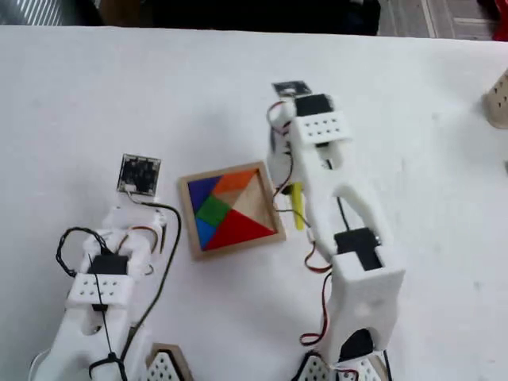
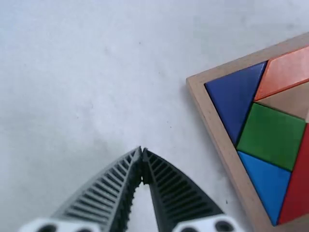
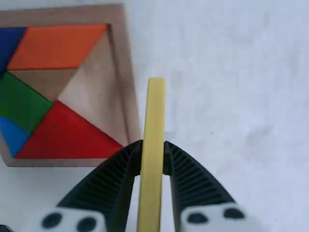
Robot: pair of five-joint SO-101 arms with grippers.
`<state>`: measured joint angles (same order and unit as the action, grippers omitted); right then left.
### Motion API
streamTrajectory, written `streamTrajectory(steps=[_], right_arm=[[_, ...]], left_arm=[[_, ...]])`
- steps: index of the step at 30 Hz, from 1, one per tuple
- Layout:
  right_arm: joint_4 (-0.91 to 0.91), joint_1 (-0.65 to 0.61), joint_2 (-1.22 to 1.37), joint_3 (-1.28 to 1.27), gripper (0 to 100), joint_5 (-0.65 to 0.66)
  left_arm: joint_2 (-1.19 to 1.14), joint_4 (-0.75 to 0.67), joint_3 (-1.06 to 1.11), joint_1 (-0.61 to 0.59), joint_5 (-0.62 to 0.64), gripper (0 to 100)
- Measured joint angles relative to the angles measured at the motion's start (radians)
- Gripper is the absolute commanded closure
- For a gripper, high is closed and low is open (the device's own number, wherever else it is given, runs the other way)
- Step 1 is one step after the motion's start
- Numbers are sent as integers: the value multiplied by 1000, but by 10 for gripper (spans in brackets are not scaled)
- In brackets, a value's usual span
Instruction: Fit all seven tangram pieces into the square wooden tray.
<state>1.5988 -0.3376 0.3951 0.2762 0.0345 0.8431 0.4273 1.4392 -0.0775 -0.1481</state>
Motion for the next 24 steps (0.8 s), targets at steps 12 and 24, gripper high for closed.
streamTrajectory(steps=[12, 24], right_arm=[[-124, -86, 192, 68, 981, 21], [-106, -92, 256, 112, 860, -18]], left_arm=[[0, 0, 0, 0, 0, 976], [0, 0, 0, 0, 0, 976]])
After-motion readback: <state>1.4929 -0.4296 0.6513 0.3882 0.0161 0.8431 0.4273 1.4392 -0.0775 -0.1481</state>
